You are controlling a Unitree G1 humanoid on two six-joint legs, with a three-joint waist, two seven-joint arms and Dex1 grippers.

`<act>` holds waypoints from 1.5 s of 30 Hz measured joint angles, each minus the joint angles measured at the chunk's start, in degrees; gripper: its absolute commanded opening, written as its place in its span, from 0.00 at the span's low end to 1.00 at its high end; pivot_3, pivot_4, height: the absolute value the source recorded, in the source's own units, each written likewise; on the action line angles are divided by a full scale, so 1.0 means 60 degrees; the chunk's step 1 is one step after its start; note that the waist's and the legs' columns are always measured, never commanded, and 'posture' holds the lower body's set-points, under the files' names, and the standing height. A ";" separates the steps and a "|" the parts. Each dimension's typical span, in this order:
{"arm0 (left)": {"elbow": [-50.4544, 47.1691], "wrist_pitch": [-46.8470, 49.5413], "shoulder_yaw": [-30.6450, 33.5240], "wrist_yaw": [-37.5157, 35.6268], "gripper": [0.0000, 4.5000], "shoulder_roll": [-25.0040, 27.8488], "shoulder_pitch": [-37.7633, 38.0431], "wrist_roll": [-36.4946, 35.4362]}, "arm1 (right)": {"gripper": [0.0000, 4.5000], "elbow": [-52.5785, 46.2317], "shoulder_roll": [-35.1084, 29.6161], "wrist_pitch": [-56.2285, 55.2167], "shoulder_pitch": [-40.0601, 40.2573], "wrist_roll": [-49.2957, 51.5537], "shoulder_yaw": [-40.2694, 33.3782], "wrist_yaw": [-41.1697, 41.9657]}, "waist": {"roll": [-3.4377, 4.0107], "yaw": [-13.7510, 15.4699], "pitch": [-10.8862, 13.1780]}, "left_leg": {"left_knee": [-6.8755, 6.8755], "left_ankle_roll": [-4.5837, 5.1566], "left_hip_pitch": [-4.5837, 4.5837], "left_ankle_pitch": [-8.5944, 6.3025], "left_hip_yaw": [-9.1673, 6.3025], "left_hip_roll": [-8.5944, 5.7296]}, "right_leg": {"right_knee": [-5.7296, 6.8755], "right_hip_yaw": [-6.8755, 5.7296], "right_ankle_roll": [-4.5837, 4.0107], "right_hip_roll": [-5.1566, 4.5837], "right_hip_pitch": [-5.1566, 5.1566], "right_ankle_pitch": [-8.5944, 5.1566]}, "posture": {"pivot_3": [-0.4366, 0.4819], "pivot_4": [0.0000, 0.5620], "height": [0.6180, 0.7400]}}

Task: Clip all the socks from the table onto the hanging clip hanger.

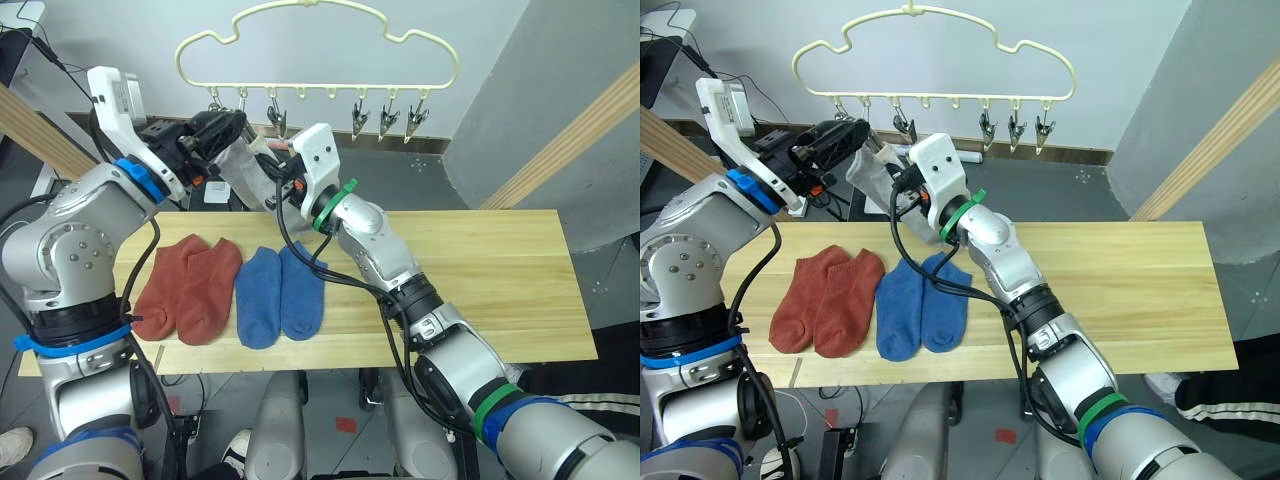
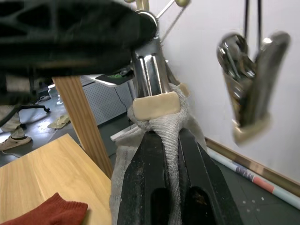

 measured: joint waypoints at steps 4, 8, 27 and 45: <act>0.0196 -0.0191 0.0003 -0.0412 0.56 0.0298 0.0194 0.0044 | 0.13 0.0134 0.0005 0.0026 -0.0052 0.0064 -0.0012 -0.0052 | 0.0000 0.0009 0.0000 | 0.0000 0.0000 0.0000 0.0000 0.0001 0.0000 | -0.0001 0.0001 -0.0001 0.0000 0.0000 0.0000 | 0.57 0.74 0.96; 0.0338 -0.0682 -0.0003 -0.0722 0.56 0.0445 0.0351 0.0322 | 0.41 0.0245 0.0004 0.0198 -0.0060 -0.0032 0.0029 -0.0085 | 0.0000 0.0013 0.0000 | -0.0001 0.0000 0.0000 0.0000 0.0000 0.0000 | 0.0000 0.0001 -0.0001 0.0000 0.0000 0.0000 | 0.57 0.74 0.96; -0.2040 -0.3157 -0.0748 -0.1974 0.56 0.0707 0.2592 0.1940 | 0.63 -0.9436 -0.3838 0.6152 0.4535 0.0407 0.0834 0.1813 | 0.0002 0.0025 0.0000 | -0.0008 -0.0007 -0.0003 0.0005 -0.0048 -0.0004 | 0.0001 0.0000 0.0050 -0.0003 0.0004 -0.0033 | 0.49 0.79 0.96; -0.3431 -0.4010 -0.2896 0.1398 0.83 -0.2242 0.3457 0.4551 | 1.00 -1.2282 -0.7411 0.9232 0.5464 0.3787 -0.2787 0.2826 | 0.0031 -0.0085 0.0027 | -0.0009 0.0051 -0.0005 -0.0027 -0.0007 -0.0008 | -0.0018 0.0024 0.0051 0.0002 0.0005 -0.0034 | 0.39 0.88 0.96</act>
